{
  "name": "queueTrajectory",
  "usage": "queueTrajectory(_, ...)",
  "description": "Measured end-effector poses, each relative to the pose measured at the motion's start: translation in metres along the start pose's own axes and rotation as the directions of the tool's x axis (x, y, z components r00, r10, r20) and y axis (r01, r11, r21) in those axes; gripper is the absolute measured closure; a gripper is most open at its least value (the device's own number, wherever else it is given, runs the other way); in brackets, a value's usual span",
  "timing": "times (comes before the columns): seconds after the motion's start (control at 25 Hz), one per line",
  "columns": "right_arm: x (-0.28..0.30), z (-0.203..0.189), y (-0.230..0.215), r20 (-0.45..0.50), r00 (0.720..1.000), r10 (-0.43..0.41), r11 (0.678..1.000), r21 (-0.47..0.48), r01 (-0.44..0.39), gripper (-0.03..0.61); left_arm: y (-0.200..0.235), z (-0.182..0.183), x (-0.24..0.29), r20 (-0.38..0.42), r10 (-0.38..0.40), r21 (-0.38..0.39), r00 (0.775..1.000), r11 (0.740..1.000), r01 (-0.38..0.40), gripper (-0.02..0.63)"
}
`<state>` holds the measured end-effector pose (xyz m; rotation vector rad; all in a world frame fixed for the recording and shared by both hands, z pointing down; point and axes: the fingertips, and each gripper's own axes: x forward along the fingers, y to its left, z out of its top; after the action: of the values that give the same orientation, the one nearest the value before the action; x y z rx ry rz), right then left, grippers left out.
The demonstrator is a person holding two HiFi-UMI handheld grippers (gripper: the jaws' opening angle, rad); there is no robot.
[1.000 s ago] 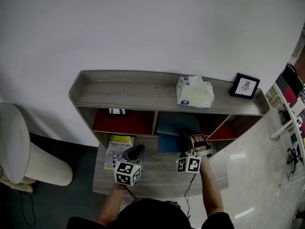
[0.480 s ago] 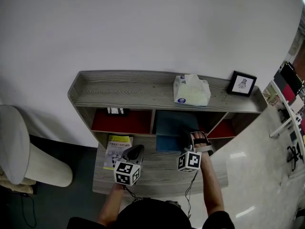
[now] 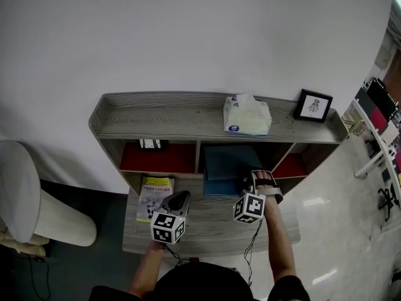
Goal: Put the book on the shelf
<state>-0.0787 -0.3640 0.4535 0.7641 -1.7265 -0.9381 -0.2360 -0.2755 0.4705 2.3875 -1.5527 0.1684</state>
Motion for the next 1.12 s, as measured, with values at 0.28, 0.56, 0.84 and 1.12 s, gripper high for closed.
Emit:
queueTrajectory(0.28,-0.01,-0.001,0.005,-0.015,0.999,0.043,0.999,0.009,-0.043,0.364,-0.002,-0.005,-0.008,-0.005,0.004,-0.02,1.0,1.0,-0.004,0.606)
queueTrajectory(0.56,-0.024,-0.003,0.007,-0.014,1.0,0.021,1.0,0.018,-0.02,0.364,-0.009,-0.008,-0.015,-0.005,-0.003,-0.01,1.0,1.0,0.003,0.606)
queueTrajectory(0.84,-0.062,-0.001,-0.009,0.052,0.996,-0.073,0.989,0.131,0.066,0.365,-0.027,-0.004,-0.021,0.006,-0.011,0.003,1.0,1.0,0.011,0.606)
queueTrajectory(1.12,-0.115,-0.017,-0.007,0.121,0.976,-0.181,0.897,0.427,0.113,0.416,-0.06,-0.002,-0.032,0.02,-0.023,0.042,1.0,0.999,0.022,0.606)
